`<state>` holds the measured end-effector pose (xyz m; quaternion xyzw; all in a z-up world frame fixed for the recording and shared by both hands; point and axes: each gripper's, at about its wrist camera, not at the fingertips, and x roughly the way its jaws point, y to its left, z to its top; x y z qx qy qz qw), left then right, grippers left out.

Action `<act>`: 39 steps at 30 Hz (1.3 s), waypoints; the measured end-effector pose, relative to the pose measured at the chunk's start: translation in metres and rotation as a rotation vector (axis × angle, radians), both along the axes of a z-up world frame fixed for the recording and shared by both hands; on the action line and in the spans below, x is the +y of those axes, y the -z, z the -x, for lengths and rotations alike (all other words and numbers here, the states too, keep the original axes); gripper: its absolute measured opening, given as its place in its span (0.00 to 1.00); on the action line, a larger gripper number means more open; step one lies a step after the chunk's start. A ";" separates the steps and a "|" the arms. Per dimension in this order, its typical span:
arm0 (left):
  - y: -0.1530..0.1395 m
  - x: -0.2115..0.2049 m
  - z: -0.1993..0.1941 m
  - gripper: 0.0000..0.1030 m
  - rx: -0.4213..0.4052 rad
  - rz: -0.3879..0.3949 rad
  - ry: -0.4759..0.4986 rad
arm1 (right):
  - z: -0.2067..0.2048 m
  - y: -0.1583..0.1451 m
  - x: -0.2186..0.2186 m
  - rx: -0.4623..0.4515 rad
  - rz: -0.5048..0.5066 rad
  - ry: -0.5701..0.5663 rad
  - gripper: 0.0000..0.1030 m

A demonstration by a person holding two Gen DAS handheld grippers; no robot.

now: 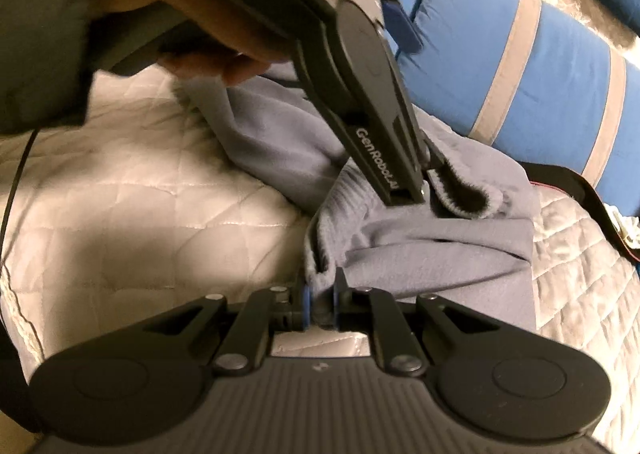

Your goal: Fold clothes

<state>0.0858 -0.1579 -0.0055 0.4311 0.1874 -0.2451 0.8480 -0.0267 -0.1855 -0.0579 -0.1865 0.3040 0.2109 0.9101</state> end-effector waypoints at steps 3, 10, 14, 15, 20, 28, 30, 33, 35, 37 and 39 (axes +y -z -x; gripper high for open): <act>0.009 -0.001 -0.009 0.79 -0.003 -0.055 0.031 | -0.003 0.000 -0.002 0.009 -0.014 -0.004 0.10; 0.035 0.005 -0.025 0.74 -0.044 -0.219 0.076 | -0.006 0.002 -0.005 0.020 -0.024 -0.014 0.10; 0.041 0.003 -0.034 0.54 -0.048 -0.234 0.079 | -0.007 0.003 -0.005 0.020 -0.023 -0.016 0.10; 0.044 0.002 -0.034 0.54 -0.065 -0.245 0.097 | -0.008 0.003 -0.005 0.020 -0.022 -0.017 0.10; 0.060 -0.008 -0.024 0.49 -0.180 -0.336 0.219 | -0.007 0.004 -0.004 0.018 -0.016 -0.018 0.10; 0.085 -0.026 -0.003 0.38 -0.348 -0.461 0.386 | -0.006 0.005 -0.001 0.015 -0.007 -0.021 0.12; 0.090 -0.031 0.001 0.35 -0.378 -0.484 0.430 | -0.005 0.005 0.000 0.014 -0.006 -0.021 0.13; 0.099 -0.032 0.005 0.32 -0.413 -0.520 0.475 | -0.008 0.005 0.000 0.013 -0.004 -0.019 0.13; 0.103 -0.030 0.007 0.30 -0.425 -0.534 0.491 | -0.008 0.006 0.001 0.011 -0.003 -0.019 0.13; 0.106 -0.029 0.008 0.24 -0.430 -0.544 0.503 | -0.009 0.006 0.001 0.010 -0.002 -0.018 0.13; 0.108 -0.029 0.008 0.14 -0.423 -0.550 0.510 | -0.009 0.006 0.002 0.010 -0.002 -0.018 0.13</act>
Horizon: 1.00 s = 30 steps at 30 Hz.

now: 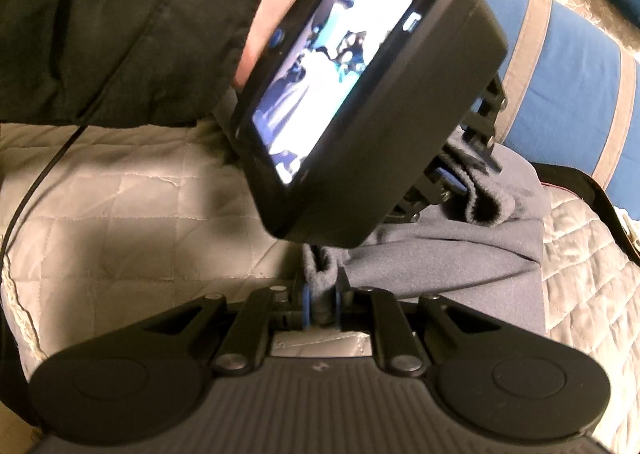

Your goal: Fold clothes

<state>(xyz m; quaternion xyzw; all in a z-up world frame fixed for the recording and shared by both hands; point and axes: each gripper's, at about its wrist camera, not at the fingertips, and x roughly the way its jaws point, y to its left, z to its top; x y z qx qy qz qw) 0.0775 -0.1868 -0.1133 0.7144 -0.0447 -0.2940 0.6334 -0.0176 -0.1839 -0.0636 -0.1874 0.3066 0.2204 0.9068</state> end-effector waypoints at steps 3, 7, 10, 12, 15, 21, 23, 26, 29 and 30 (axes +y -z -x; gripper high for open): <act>-0.008 0.000 -0.004 0.10 0.023 0.074 -0.039 | 0.001 -0.001 -0.001 0.001 -0.011 0.004 0.11; -0.041 -0.002 -0.022 0.09 0.081 0.293 -0.194 | 0.004 -0.005 -0.006 0.001 -0.054 0.026 0.10; -0.071 0.001 -0.039 0.09 0.153 0.469 -0.326 | 0.008 -0.011 -0.011 -0.023 -0.093 0.044 0.09; -0.091 0.005 -0.050 0.09 0.210 0.590 -0.414 | 0.011 -0.018 -0.015 -0.052 -0.126 0.059 0.09; -0.123 0.020 -0.062 0.08 0.316 0.777 -0.536 | 0.019 -0.031 -0.025 -0.108 -0.186 0.087 0.09; -0.189 0.074 -0.085 0.08 0.619 1.236 -0.771 | 0.047 -0.069 -0.058 -0.252 -0.318 0.186 0.08; -0.208 0.088 -0.090 0.08 0.701 1.344 -0.816 | 0.055 -0.088 -0.073 -0.277 -0.383 0.230 0.08; -0.244 0.104 -0.093 0.08 0.788 1.483 -0.865 | 0.062 -0.121 -0.094 -0.313 -0.467 0.278 0.08; -0.283 0.109 -0.093 0.07 0.818 1.578 -0.893 | 0.070 -0.158 -0.113 -0.363 -0.530 0.296 0.08; -0.296 0.107 -0.092 0.07 0.822 1.599 -0.891 | 0.073 -0.170 -0.119 -0.381 -0.545 0.298 0.08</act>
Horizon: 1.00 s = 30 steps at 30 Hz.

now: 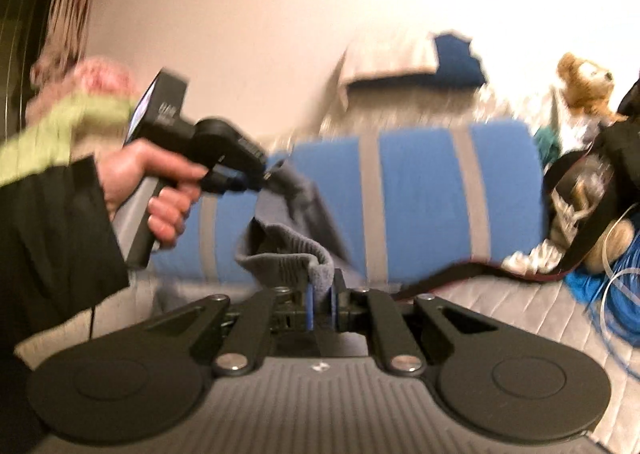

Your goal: Fold clothes

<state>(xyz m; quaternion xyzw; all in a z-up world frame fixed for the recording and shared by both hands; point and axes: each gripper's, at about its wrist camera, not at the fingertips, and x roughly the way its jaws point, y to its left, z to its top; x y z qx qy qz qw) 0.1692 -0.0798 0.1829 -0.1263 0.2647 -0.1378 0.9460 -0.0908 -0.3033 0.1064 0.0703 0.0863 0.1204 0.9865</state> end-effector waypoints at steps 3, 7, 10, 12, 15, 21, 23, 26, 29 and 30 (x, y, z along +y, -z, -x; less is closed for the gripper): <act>-0.039 -0.012 0.005 0.07 -0.015 0.045 -0.010 | 0.009 -0.032 -0.023 -0.043 -0.057 0.009 0.08; -0.078 -0.042 0.014 0.07 -0.040 0.095 -0.015 | 0.019 -0.058 -0.059 -0.062 -0.142 0.052 0.08; -0.092 -0.076 0.011 0.07 -0.060 0.114 -0.016 | 0.021 -0.059 -0.080 -0.041 -0.172 0.114 0.08; -0.087 -0.102 0.003 0.07 -0.052 0.119 0.000 | 0.021 -0.052 -0.093 -0.013 -0.190 0.159 0.07; -0.068 -0.141 -0.013 0.07 -0.030 0.100 0.016 | 0.014 -0.033 -0.118 0.035 -0.228 0.214 0.07; -0.022 -0.220 -0.042 0.07 -0.004 0.021 0.071 | -0.001 0.012 -0.173 0.145 -0.308 0.325 0.07; -0.010 -0.245 -0.053 0.07 -0.010 -0.001 0.089 | -0.007 0.024 -0.188 0.170 -0.314 0.352 0.07; 0.005 -0.282 -0.066 0.07 -0.040 -0.049 0.114 | -0.017 0.038 -0.209 0.196 -0.318 0.388 0.07; 0.024 -0.312 -0.081 0.08 -0.037 -0.041 0.122 | -0.032 0.053 -0.231 0.223 -0.323 0.424 0.07; 0.032 -0.319 -0.087 0.08 -0.025 -0.033 0.131 | -0.038 0.060 -0.238 0.248 -0.332 0.438 0.07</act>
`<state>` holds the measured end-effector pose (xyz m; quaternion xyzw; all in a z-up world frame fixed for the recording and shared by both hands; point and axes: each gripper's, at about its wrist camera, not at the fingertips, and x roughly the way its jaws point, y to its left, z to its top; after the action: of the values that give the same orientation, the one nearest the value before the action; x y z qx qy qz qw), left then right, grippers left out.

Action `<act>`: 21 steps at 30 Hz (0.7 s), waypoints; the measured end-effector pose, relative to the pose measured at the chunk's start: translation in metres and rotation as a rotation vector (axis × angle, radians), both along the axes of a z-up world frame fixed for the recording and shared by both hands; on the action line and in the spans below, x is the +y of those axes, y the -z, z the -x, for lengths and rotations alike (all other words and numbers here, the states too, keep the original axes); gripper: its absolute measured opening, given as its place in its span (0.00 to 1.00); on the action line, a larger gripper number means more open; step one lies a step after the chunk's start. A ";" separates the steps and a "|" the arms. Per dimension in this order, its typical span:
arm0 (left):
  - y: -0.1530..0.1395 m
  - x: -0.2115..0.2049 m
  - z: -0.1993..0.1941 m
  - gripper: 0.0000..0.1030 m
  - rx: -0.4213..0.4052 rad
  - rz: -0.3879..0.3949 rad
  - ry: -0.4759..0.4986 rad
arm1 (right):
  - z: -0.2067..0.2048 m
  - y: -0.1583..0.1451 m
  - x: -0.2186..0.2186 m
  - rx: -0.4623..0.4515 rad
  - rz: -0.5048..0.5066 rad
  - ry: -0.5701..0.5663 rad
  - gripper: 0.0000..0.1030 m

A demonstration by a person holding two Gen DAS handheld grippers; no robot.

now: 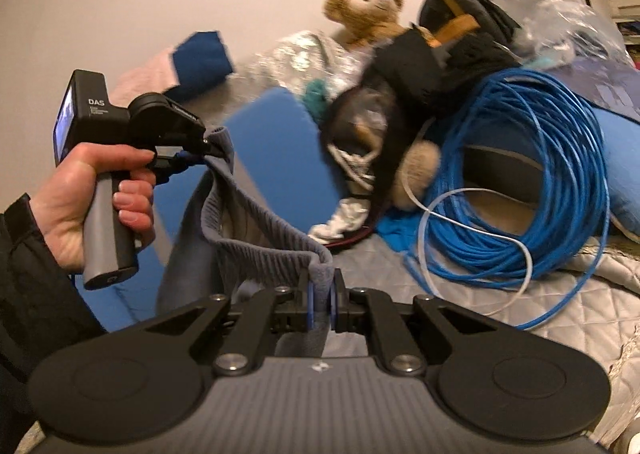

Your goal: Fold clothes

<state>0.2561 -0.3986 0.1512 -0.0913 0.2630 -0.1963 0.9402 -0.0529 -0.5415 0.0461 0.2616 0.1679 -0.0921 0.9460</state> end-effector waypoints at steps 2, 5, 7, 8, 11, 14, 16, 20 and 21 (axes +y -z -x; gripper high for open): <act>0.022 -0.016 -0.016 0.10 0.079 -0.030 0.039 | -0.014 0.019 -0.016 0.062 -0.037 0.024 0.07; 0.051 -0.022 -0.026 0.15 0.184 -0.080 0.099 | -0.030 0.054 -0.037 0.159 -0.088 0.041 0.07; 0.065 -0.014 -0.024 0.31 0.206 -0.102 0.123 | -0.038 0.074 -0.048 0.213 -0.117 0.045 0.07; 0.072 -0.009 -0.023 0.41 0.218 -0.100 0.134 | -0.039 0.080 -0.050 0.228 -0.125 0.043 0.07; 0.086 0.013 -0.036 0.47 0.321 0.021 0.141 | -0.043 0.090 -0.051 0.249 -0.131 0.034 0.07; 0.081 0.020 -0.046 0.47 0.339 0.051 0.106 | -0.046 0.087 -0.045 0.246 -0.108 0.025 0.07; 0.074 0.013 -0.050 0.47 0.310 0.036 0.107 | -0.049 0.084 -0.040 0.256 -0.073 0.024 0.07; 0.063 0.008 -0.059 0.47 0.322 0.087 0.114 | -0.056 0.083 -0.034 0.302 -0.029 0.031 0.07; 0.059 0.008 -0.061 0.48 0.316 0.109 0.113 | -0.057 0.085 -0.035 0.321 -0.031 0.037 0.07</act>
<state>0.3175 -0.3906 0.0918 -0.1568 0.4010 -0.2461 0.8683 0.0041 -0.5768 -0.0393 0.2611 0.3134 -0.1474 0.9010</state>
